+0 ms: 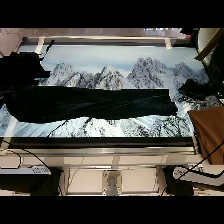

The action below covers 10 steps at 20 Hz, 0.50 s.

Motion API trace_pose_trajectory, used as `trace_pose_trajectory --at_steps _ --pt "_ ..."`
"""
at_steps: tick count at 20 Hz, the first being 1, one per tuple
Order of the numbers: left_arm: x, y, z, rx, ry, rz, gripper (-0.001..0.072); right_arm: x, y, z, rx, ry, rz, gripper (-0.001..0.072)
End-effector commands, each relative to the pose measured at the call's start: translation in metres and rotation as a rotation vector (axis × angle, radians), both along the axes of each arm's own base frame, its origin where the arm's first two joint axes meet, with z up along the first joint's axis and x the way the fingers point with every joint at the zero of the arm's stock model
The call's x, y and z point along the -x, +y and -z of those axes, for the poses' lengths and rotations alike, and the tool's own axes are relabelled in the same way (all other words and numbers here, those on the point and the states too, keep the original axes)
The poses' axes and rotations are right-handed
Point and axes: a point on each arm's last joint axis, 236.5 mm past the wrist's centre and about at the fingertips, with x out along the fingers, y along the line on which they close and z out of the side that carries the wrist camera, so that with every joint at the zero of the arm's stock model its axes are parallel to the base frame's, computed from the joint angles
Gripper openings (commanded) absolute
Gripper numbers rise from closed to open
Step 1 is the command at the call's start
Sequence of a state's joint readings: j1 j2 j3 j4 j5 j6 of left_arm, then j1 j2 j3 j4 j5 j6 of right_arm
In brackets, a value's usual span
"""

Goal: Fold the clothes and pants, and hang the long-sleeved shirts on hangers.

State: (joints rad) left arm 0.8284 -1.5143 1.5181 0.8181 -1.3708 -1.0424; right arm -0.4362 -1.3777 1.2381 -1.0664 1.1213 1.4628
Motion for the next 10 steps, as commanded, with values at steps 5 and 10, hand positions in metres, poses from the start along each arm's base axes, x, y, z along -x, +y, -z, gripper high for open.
trace_pose_trajectory --at_steps 5,10 --pt "-0.014 -0.005 -0.010 0.028 -0.015 -0.071 0.0036 -0.024 -0.010 0.102 -0.020 0.078 -0.064 0.0384" --pt "-0.017 -0.003 0.007 0.090 0.033 -0.117 0.0036 -0.064 -0.001 0.104 -0.071 -0.010 -0.147 0.0384"
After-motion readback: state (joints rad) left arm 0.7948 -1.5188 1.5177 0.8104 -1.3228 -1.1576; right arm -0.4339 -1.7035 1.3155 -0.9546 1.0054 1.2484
